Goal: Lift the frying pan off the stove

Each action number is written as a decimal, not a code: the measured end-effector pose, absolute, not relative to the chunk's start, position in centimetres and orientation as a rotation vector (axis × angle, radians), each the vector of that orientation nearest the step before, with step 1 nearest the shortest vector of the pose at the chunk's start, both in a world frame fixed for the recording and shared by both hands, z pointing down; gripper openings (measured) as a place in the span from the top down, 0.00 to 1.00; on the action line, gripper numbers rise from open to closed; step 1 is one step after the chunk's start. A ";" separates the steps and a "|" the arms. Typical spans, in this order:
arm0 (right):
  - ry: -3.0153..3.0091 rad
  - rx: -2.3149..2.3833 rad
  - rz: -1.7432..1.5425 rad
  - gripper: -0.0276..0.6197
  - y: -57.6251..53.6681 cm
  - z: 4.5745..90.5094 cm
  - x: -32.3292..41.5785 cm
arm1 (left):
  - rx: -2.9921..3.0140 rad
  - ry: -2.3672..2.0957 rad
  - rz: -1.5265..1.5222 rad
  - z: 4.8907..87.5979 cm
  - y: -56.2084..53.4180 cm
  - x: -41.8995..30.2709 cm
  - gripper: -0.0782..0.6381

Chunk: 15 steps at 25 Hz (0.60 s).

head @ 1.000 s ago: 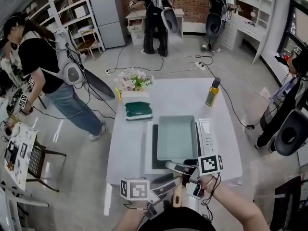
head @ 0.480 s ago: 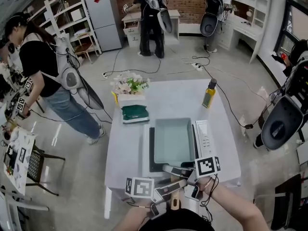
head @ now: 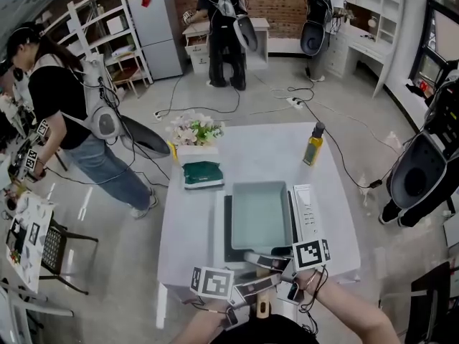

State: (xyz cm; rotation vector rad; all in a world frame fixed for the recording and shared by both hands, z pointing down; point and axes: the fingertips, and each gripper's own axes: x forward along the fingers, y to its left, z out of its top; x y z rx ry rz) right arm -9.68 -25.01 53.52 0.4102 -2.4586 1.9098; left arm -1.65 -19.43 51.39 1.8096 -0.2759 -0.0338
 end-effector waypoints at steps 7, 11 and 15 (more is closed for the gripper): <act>-2.481 0.399 1.885 0.64 -25.1 53.3 -9.6 | 1.828 -0.288 -0.020 51.3 -19.5 -1.5 0.64; -2.495 0.393 1.870 0.64 -25.0 53.4 -9.6 | 1.840 -0.294 -0.007 51.5 -19.4 -1.5 0.65; -2.539 0.356 1.847 0.64 -25.0 53.0 -9.9 | 1.857 -0.302 0.012 51.6 -19.4 -1.4 0.65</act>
